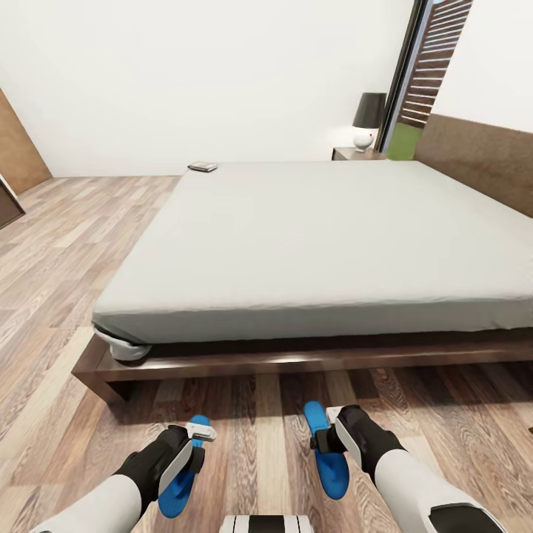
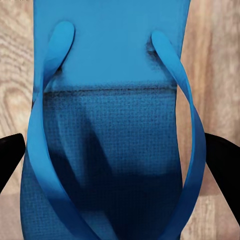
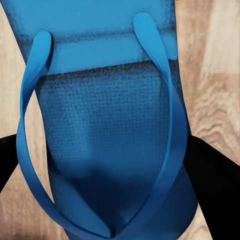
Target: In the bedroom, move the book from the bed onto either nightstand, and place the two sandals side by side next to the bed.
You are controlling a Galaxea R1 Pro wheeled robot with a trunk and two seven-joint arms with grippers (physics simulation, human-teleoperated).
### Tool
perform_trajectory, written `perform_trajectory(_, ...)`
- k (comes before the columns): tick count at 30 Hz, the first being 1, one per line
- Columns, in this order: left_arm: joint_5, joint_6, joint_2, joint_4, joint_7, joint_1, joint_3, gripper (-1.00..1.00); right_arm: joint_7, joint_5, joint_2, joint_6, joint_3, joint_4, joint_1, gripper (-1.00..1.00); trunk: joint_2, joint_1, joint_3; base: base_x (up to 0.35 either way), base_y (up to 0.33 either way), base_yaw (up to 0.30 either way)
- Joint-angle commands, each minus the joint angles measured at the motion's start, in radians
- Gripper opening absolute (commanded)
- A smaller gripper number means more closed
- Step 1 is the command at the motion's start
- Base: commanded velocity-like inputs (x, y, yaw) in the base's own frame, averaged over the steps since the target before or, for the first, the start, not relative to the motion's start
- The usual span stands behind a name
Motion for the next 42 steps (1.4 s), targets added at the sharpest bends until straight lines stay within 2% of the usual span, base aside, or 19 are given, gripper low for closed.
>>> perform_trajectory(1, 0.01, 0.004, 0.001, -0.002, 0.009, 0.0, -0.006, -1.0, 0.002, 0.0, -0.001, 0.005, 0.006, -0.002, 0.0, -1.0, 0.0, 0.0, -0.001, 0.0, 0.0, 0.0)
perform_trajectory(17, 0.01, 0.004, 0.001, -0.002, 0.009, 0.0, -0.006, -1.0, 0.001, 0.002, 0.008, 0.003, 0.008, -0.001, 0.0, -1.0, 0.0, 0.0, -0.001, 0.034, 0.031, 0.0)
perform_trajectory(42, 0.01, 0.003, 0.001, -0.001, 0.009, 0.0, -0.005, -1.0, 0.001, 0.002, 0.009, 0.003, 0.008, 0.0, 0.0, -1.0, 0.0, 0.0, -0.001, 0.031, 0.093, 0.0)
